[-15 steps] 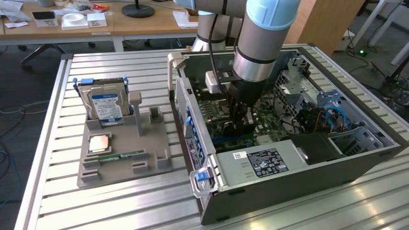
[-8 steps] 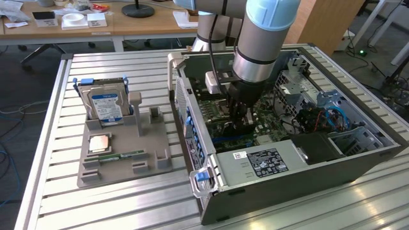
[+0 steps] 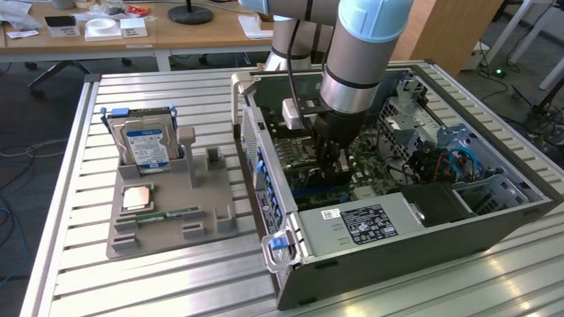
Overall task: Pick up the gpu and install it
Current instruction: 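Insert the gpu into the slot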
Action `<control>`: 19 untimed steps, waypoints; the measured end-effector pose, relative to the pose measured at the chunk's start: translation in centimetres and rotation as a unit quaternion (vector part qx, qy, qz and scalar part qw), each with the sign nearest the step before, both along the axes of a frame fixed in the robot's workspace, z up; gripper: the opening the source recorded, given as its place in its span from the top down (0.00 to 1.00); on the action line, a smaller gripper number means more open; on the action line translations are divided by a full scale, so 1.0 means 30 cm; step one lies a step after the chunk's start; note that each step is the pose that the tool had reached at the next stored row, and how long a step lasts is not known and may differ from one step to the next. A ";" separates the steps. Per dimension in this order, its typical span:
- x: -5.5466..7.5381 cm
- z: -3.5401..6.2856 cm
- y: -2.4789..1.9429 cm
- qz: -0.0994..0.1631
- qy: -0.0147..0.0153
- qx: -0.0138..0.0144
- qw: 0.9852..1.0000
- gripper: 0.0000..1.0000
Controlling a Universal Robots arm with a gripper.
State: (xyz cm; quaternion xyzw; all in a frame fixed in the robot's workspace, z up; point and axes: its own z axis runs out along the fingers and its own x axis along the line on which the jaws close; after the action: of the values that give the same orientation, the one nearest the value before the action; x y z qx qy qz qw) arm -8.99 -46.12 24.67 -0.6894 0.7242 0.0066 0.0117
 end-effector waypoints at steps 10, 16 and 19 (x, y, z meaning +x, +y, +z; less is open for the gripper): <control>0.000 -0.005 0.000 0.000 0.000 0.000 1.000 0.73; 0.000 -0.009 0.000 0.000 0.000 0.000 1.000 0.73; 0.000 -0.012 0.000 0.000 0.000 0.000 1.000 0.73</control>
State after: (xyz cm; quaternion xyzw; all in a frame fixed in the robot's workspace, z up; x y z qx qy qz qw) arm -9.01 -46.12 24.31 -0.6894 0.7243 0.0065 0.0115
